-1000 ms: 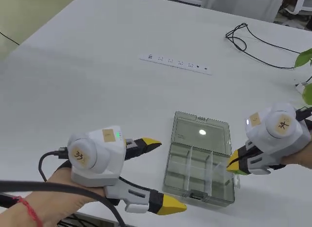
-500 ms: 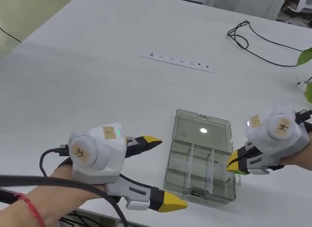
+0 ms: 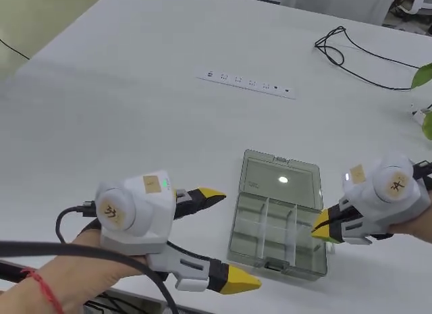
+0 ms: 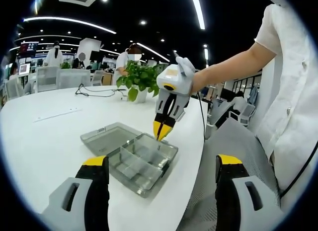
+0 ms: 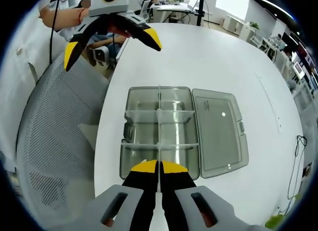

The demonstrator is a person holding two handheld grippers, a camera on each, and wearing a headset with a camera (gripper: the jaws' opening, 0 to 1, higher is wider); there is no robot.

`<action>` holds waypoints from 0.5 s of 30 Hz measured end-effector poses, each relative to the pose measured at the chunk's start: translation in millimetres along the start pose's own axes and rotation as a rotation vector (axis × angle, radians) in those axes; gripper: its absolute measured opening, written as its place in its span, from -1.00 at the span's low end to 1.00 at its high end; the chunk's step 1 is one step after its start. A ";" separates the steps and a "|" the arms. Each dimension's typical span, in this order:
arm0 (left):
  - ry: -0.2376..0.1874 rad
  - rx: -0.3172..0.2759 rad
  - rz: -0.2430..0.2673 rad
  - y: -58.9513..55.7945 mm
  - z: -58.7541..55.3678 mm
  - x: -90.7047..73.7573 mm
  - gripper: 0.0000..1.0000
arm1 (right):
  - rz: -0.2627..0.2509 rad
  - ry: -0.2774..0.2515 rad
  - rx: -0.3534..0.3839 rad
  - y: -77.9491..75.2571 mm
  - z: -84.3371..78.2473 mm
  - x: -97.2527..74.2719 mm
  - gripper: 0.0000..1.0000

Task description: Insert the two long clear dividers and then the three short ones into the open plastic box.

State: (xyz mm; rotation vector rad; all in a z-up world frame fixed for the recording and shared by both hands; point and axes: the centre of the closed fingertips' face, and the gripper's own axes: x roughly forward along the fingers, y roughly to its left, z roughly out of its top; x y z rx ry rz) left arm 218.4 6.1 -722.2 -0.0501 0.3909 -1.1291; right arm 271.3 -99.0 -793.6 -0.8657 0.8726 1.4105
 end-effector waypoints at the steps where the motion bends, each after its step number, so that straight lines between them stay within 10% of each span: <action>1: 0.001 0.001 0.000 0.1 -0.2 -0.1 0.80 | -0.001 -0.002 -0.003 0.3 -0.7 2.0 -0.95; 15: 0.011 -0.003 0.001 1.1 -3.4 -1.7 0.81 | -0.005 0.025 -0.007 -0.2 -9.1 21.4 -0.95</action>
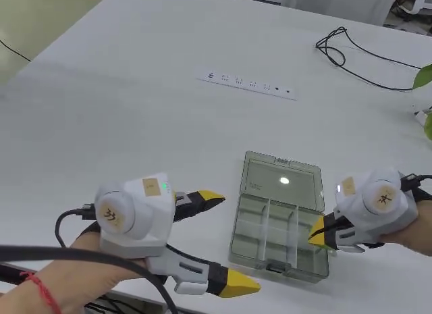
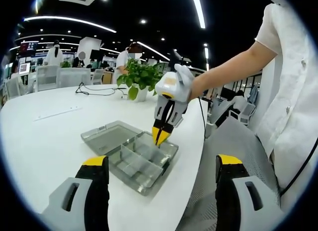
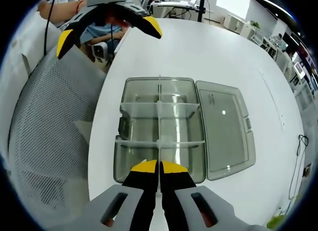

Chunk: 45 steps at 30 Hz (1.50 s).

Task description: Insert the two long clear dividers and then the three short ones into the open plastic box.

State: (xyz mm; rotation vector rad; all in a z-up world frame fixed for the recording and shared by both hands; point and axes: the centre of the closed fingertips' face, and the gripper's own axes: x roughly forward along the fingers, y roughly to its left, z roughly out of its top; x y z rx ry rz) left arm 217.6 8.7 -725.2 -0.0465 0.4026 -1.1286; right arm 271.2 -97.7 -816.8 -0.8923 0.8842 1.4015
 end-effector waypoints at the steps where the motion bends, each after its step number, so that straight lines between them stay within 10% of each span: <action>1: 0.000 0.000 0.000 0.1 0.0 0.0 0.81 | 0.000 0.003 -0.002 0.0 -0.7 0.9 -0.95; 20: 0.002 -0.003 0.002 1.8 -0.5 -1.4 0.81 | -0.021 -0.009 0.023 -2.6 0.1 -2.3 -0.86; 45: 0.069 0.017 0.038 16.0 -12.8 -14.7 1.00 | -0.226 -0.202 0.247 7.5 -19.0 -71.4 -0.22</action>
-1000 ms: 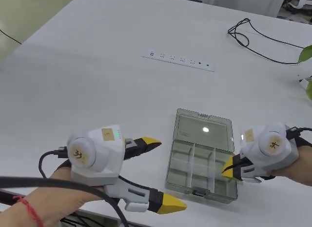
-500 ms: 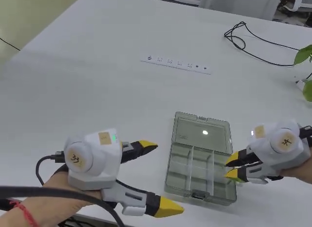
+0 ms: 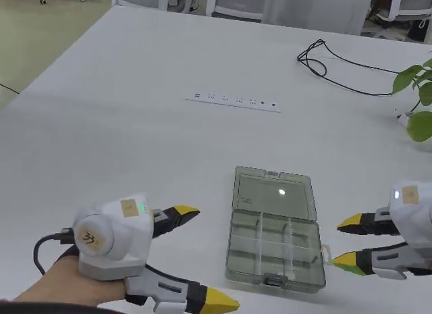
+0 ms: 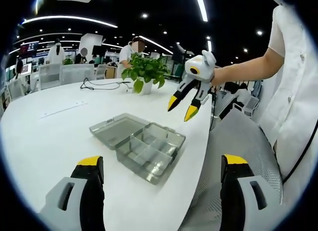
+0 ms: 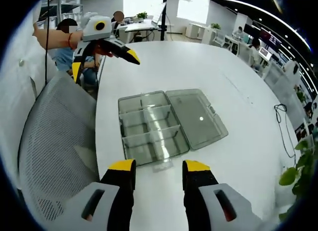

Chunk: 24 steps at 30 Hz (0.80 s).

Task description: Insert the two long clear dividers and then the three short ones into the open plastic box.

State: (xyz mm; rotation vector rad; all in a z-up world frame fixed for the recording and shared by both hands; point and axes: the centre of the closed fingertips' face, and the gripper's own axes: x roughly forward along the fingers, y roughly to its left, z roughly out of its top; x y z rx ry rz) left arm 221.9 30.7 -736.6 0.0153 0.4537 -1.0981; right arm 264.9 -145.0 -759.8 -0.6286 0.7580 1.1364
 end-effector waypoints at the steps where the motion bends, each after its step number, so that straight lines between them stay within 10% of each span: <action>1: 0.006 0.000 0.001 1.0 -1.0 -0.6 1.00 | -0.009 -0.008 0.012 0.4 -2.2 -1.9 -0.18; 24: 0.086 0.020 0.038 14.4 -19.0 -1.0 1.00 | -0.159 -0.143 0.254 4.0 -57.2 -25.1 0.41</action>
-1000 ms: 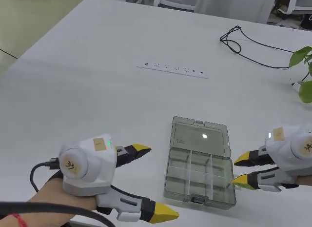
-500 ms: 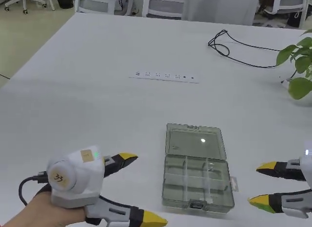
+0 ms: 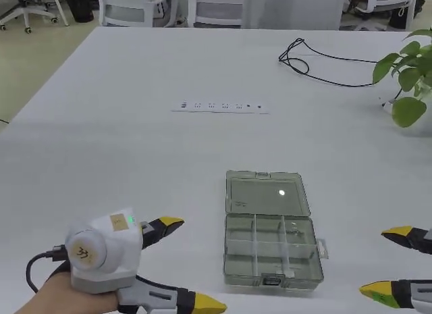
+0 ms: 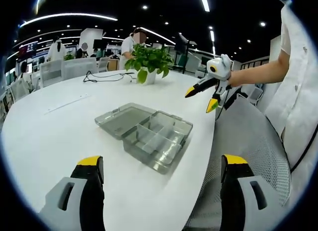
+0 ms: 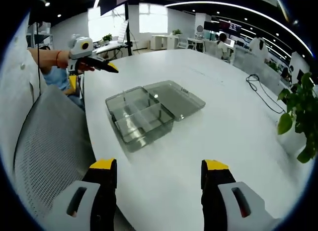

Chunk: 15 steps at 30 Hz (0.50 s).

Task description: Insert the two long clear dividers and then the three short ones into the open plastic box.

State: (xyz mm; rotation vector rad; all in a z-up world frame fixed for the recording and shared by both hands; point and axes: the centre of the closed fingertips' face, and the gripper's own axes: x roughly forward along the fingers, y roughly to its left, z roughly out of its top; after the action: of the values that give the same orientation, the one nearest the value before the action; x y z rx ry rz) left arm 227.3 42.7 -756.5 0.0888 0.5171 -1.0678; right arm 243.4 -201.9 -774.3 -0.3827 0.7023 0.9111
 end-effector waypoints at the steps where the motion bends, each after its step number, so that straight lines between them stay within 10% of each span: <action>1: 0.000 -0.001 0.002 0.9 0.2 0.1 1.00 | -0.001 0.003 0.006 -0.6 -1.9 0.7 0.43; 15: 0.000 0.005 0.000 0.0 1.8 3.1 1.00 | -0.003 -0.005 0.006 0.0 -0.4 4.3 0.54</action>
State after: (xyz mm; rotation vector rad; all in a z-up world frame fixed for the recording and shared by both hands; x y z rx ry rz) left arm 229.1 39.6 -756.3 0.0935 0.5144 -1.0691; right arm 244.9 -199.6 -777.6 -0.3755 0.6997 0.9064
